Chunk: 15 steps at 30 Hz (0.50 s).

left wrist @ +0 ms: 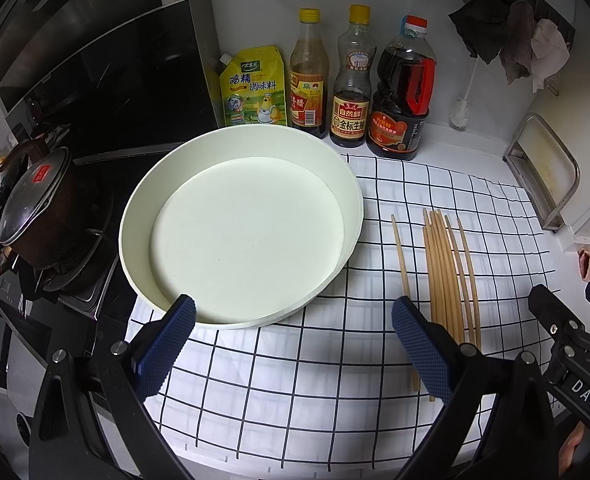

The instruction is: Organize utensils

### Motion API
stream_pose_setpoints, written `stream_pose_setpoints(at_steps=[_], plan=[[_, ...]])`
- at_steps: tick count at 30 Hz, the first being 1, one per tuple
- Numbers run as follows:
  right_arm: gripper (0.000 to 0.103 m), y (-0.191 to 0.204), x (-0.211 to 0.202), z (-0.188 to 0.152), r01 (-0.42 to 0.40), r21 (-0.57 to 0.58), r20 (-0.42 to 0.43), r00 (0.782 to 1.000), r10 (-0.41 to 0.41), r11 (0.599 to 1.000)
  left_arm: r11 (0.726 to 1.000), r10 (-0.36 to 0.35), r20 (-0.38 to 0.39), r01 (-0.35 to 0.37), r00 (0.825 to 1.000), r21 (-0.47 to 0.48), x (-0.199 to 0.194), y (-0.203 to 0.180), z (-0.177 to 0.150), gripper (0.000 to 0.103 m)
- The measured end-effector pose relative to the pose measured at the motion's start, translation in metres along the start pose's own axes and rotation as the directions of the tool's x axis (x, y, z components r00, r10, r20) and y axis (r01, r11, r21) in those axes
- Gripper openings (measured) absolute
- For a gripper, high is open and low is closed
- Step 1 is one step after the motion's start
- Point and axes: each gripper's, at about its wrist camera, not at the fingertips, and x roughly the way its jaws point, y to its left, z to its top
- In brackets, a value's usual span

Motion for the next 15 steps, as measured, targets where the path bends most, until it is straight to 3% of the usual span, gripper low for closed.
stream_pose_setpoints(at_steps=[11,15], plan=[[0.095,0.003,-0.002,0.000,-0.012,-0.002,0.001,1.000,0.012,1.000,1.000,-0.002,-0.001,0.002,1.000,0.001,-0.001,0.000,0.000,0.097],[0.095,-0.008,0.001,-0.002,-0.060,0.032,0.003,0.998,0.060,0.998,1.000,-0.013,-0.009,0.013,1.000,0.005,0.000,-0.002,-0.002,0.097]])
